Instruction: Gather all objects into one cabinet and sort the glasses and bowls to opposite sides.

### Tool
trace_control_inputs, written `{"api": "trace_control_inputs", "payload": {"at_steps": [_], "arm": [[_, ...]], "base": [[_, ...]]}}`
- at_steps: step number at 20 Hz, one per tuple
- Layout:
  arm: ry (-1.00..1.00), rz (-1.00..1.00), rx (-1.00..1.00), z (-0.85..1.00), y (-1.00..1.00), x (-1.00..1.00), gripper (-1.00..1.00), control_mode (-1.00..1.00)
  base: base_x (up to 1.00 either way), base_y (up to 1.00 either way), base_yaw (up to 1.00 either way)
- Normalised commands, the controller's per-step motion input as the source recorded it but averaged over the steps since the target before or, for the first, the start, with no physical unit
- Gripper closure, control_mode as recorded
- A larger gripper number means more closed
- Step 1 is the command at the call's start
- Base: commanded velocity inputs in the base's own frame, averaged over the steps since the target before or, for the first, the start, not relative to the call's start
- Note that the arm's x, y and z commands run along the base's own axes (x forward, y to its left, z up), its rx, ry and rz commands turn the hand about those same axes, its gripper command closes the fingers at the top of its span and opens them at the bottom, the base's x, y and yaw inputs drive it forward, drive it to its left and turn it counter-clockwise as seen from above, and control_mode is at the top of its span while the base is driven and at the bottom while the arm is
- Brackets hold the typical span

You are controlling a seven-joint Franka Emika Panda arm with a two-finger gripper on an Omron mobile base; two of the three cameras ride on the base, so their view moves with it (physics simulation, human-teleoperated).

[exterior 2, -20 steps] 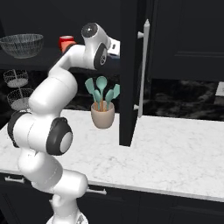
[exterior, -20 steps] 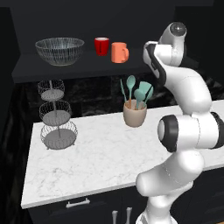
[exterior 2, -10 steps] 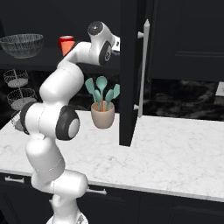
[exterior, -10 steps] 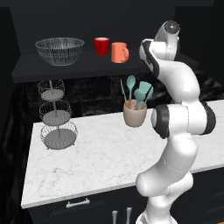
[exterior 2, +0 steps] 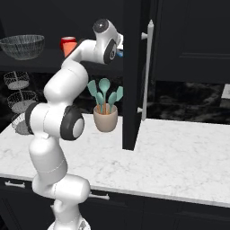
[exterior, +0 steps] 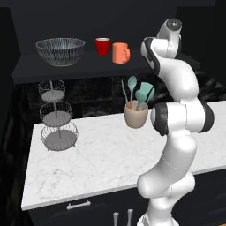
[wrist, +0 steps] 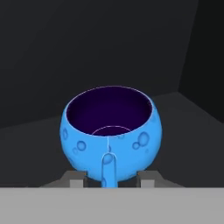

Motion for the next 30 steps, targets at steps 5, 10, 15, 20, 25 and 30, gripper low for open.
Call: {"api": "trace_control_inputs", "payload": {"at_steps": [5,10,15,20,25,30], "arm": [[0.0,0.0,0.0,-0.03,0.0,-0.02,-1.0,-1.0],[-0.01,0.0,-0.01,-0.03,0.18,-0.5,-1.0,-1.0],[-0.01,0.0,-0.02,0.0,0.42,-0.66,-1.0,-1.0],[0.0,0.0,0.0,0.0,0.38,-0.72,-1.0,-1.0],[0.0,0.05,0.0,0.0,0.41,-0.68,-1.0,-1.0],[0.0,0.09,0.0,0.0,0.43,-0.58,-1.0,-1.0]], "base": [[0.0,0.0,0.0],[0.0,0.0,0.0],[0.0,0.0,0.0],[0.0,0.0,0.0],[0.0,0.0,0.0],[0.0,0.0,0.0]]}}
